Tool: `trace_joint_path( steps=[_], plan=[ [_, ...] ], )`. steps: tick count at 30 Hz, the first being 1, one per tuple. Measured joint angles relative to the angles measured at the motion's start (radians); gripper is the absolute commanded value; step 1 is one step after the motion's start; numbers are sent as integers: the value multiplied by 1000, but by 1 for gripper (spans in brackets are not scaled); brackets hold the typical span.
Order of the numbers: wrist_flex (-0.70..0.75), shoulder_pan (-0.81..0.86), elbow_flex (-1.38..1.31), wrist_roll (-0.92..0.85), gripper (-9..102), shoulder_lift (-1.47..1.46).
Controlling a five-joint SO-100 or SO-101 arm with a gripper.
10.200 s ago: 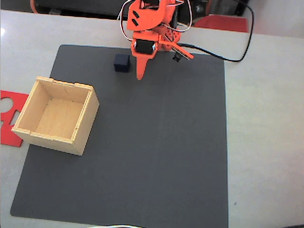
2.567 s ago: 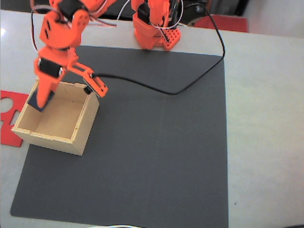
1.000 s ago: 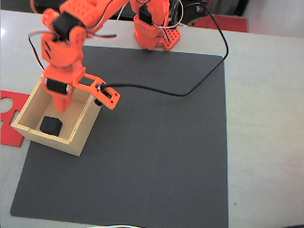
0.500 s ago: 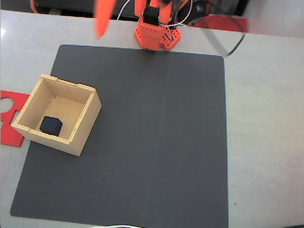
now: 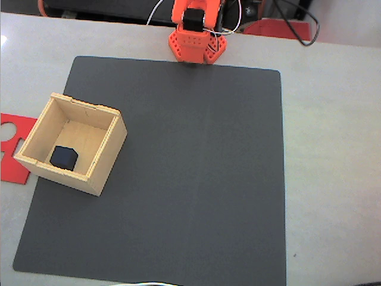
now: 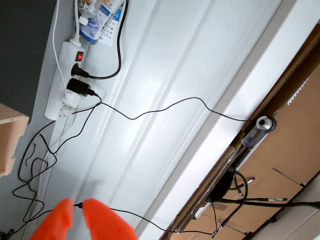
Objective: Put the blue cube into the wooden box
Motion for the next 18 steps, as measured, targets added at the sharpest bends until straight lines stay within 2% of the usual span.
trace_joint_path(
  steps=[8, 18],
  plan=[
    [-310, -14, 554, -37, 0, 279],
    [-420, -67, 1019, -26, 0, 291]
  ],
)
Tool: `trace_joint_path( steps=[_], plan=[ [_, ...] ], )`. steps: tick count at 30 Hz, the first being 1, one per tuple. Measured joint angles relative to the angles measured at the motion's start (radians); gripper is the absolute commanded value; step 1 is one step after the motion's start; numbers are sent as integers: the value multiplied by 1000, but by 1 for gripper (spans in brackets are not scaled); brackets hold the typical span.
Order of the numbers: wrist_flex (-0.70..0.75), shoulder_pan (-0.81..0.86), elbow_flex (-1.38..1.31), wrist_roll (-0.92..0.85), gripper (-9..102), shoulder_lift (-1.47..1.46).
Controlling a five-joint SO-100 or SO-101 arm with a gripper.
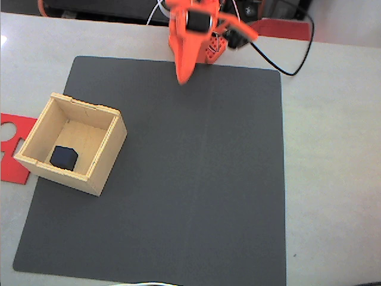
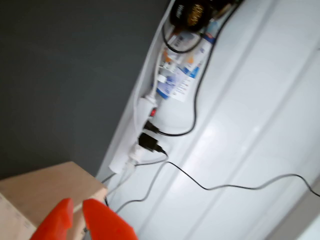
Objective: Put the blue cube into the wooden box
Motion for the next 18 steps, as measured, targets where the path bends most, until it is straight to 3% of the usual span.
trace_joint_path(
  steps=[7, 18],
  plan=[
    [-48, 21, 258, 140, 0, 0],
    [-48, 43, 275, 196, 0, 0]
  ],
)
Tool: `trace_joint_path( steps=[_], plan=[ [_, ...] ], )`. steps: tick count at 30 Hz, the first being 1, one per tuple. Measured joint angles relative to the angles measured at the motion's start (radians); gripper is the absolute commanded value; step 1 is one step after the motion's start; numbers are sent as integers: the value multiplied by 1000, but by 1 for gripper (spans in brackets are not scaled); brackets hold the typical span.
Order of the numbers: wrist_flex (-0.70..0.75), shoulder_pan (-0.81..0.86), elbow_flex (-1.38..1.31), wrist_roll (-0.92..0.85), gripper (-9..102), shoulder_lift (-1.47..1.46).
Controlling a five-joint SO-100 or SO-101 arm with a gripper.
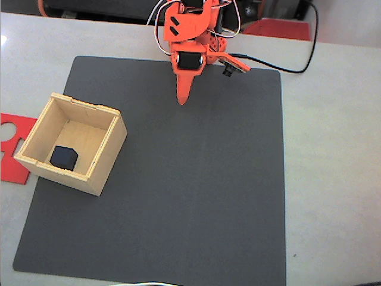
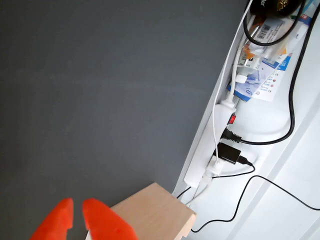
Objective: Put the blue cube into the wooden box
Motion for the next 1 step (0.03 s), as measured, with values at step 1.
trace_joint_path(
  steps=[1],
  plan=[
    [0, 0, 0, 0, 0, 0]
  ],
)
